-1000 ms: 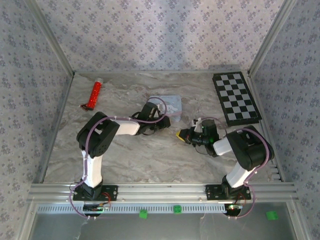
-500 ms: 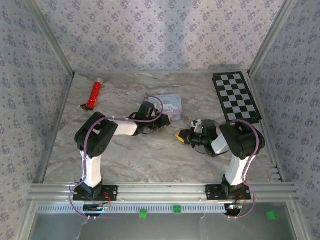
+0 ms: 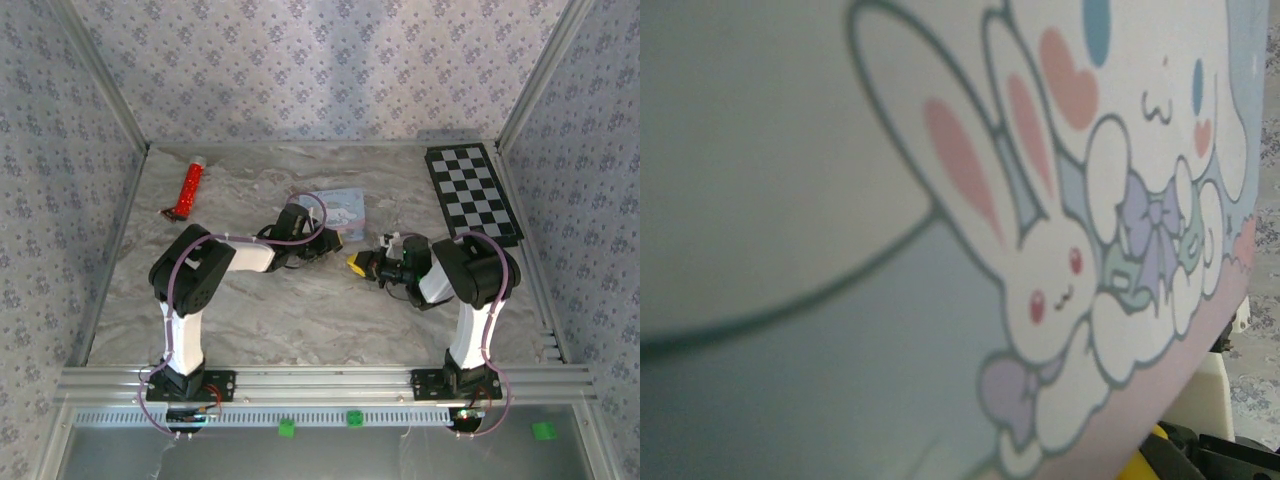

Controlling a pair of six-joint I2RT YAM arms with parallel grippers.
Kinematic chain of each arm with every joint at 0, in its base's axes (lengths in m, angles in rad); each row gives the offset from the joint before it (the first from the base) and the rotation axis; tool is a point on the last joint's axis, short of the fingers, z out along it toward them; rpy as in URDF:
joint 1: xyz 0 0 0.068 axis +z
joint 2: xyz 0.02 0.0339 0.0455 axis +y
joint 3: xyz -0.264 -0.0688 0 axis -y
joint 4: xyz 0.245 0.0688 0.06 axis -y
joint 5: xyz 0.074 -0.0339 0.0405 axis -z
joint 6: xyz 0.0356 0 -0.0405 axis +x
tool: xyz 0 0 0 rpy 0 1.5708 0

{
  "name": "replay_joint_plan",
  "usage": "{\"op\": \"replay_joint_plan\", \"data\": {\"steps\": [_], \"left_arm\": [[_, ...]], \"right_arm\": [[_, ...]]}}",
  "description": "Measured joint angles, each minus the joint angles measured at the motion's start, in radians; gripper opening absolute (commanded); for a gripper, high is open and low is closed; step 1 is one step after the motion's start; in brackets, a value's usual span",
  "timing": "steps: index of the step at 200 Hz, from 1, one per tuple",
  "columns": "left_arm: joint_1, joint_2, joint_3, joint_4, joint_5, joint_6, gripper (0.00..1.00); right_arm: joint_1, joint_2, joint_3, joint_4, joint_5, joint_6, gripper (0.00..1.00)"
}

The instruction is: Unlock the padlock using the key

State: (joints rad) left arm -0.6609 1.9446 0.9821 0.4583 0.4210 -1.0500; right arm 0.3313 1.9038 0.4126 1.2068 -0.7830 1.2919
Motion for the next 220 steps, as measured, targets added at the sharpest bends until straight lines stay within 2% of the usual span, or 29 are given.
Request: {"op": "replay_joint_plan", "data": {"steps": [139, 220], "left_arm": [[0.014, 0.000, 0.000, 0.040, 0.059, -0.077, 0.14], [0.014, 0.000, 0.000, 0.051, 0.063, -0.100, 0.14]], "right_arm": [[-0.006, 0.056, 0.005, 0.136, -0.011, 0.082, 0.00], [-0.006, 0.056, 0.005, 0.155, -0.011, 0.085, 0.00]]}}
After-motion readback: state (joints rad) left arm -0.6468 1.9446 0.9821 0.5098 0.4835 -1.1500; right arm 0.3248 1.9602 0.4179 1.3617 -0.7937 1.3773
